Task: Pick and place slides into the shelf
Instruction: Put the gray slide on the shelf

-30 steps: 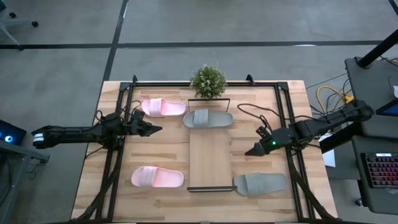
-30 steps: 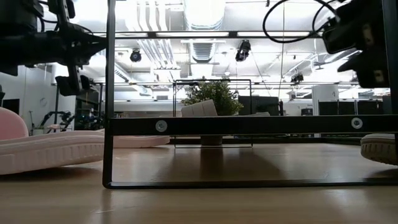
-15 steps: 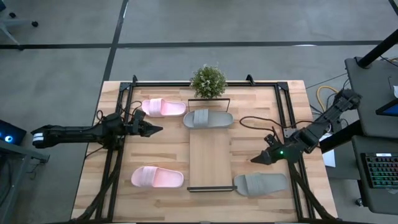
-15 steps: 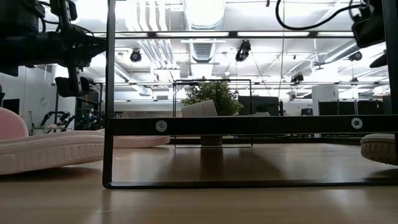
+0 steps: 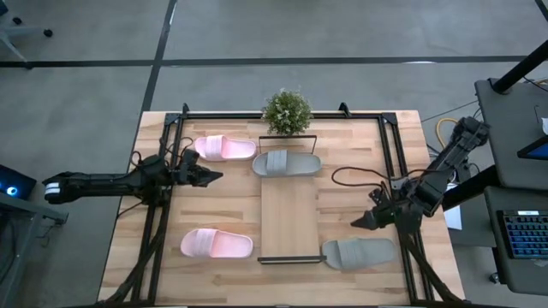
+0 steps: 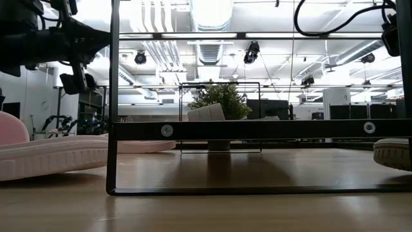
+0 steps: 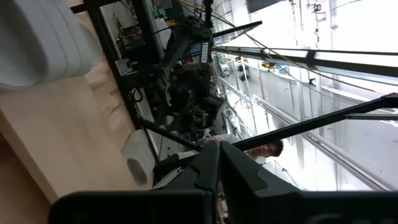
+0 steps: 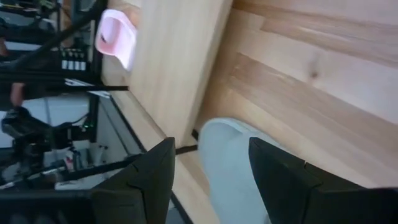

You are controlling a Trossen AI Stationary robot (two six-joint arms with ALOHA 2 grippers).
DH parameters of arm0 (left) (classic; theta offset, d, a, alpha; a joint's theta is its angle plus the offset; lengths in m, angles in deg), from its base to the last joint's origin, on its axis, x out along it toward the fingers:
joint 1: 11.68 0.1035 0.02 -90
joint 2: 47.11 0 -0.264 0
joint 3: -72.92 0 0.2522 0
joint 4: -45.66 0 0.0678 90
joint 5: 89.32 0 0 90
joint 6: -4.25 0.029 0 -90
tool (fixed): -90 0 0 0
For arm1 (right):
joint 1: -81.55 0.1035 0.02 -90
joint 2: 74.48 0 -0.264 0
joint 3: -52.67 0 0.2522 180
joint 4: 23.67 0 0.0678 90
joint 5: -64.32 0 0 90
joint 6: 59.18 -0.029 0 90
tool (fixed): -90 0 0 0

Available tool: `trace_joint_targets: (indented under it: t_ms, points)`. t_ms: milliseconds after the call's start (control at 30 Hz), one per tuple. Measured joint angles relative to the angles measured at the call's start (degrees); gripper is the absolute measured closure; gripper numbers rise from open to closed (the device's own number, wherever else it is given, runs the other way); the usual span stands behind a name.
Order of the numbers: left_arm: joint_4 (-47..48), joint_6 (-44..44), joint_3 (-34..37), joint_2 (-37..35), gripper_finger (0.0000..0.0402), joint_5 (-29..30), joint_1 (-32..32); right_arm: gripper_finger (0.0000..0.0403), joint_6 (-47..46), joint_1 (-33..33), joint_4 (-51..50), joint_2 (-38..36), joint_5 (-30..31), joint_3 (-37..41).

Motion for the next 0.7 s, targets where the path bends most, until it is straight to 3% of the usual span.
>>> trace_joint_targets:
  t_ms: [400, 700]
  points:
    - [-0.50, 0.39, -0.09, -0.04, 0.0402, -0.35, 0.00, 0.0207, -10.04, 7.22, -1.46, 4.40, 0.02, 0.00]
    - [-0.50, 0.36, -0.09, -0.26, 0.0402, -0.40, -0.01, 0.0207, -18.43, 13.35, 0.42, 9.66, 4.97, 0.00]
